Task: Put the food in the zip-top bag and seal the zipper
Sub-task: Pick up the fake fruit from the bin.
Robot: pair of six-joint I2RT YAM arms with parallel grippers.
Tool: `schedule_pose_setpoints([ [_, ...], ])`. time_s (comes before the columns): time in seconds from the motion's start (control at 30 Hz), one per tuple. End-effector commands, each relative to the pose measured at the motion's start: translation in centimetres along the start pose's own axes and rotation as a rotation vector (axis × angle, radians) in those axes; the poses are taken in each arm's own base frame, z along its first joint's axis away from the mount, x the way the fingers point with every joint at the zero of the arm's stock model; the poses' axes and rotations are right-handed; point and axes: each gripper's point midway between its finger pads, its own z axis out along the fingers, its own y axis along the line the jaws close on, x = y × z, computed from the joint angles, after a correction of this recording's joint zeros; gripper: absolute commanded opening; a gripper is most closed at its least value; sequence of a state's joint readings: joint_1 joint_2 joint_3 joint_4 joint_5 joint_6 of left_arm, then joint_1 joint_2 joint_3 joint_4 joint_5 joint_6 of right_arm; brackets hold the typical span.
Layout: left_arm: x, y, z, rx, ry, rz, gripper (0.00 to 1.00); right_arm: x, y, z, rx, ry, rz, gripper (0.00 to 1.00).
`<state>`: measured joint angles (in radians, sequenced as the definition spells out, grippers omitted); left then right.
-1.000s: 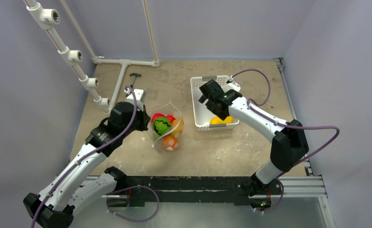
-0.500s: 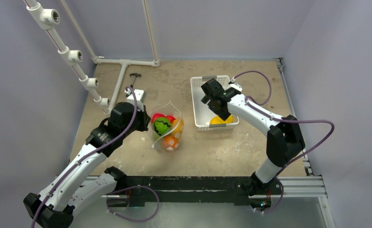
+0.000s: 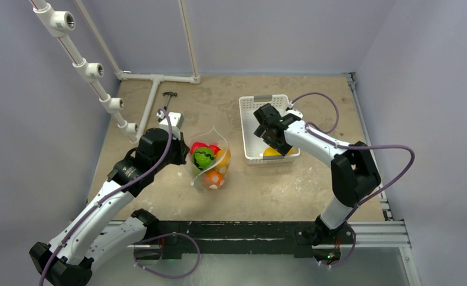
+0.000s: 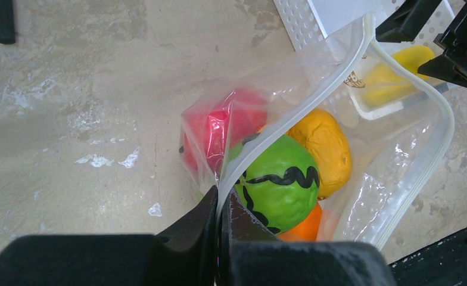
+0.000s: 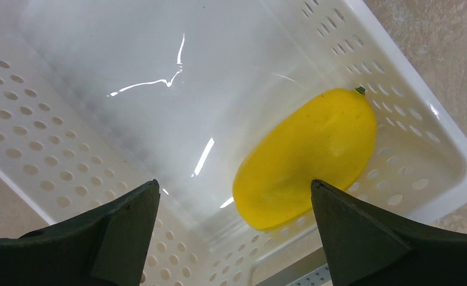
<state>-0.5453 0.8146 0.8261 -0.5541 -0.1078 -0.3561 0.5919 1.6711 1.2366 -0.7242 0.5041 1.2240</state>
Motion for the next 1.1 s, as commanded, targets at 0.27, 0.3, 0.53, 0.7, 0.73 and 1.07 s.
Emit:
schedule_pose_setpoints([
  [0.27, -1.2, -0.4, -0.1, 0.020, -0.050, -0.002, 0.00, 1.8, -1.0, 3.1, 0.026, 0.027, -0.058, 0.99],
  [0.3, -1.2, -0.3, 0.0, 0.019, -0.049, -0.002, 0.00, 1.8, -0.9, 3.3, 0.025, 0.028, -0.057, 0.99],
  [0.53, -1.1, -0.3, 0.1, 0.018, -0.045, -0.001, 0.00, 2.5, -1.0, 5.2, 0.044, 0.031, -0.067, 0.99],
  [0.7, -1.2, -0.3, 0.1, 0.017, -0.045, -0.001, 0.00, 2.5, -1.0, 6.1, 0.059, 0.015, -0.064, 0.98],
  [0.73, -1.1, -0.3, 0.1, 0.014, -0.044, -0.001, 0.00, 2.5, -0.7, 6.1, 0.055, 0.012, -0.063, 0.98],
  [1.07, -1.0, -0.3, 0.2, 0.015, -0.040, 0.000, 0.00, -0.3, 1.4, 4.7, 0.033, -0.058, -0.038, 0.98],
])
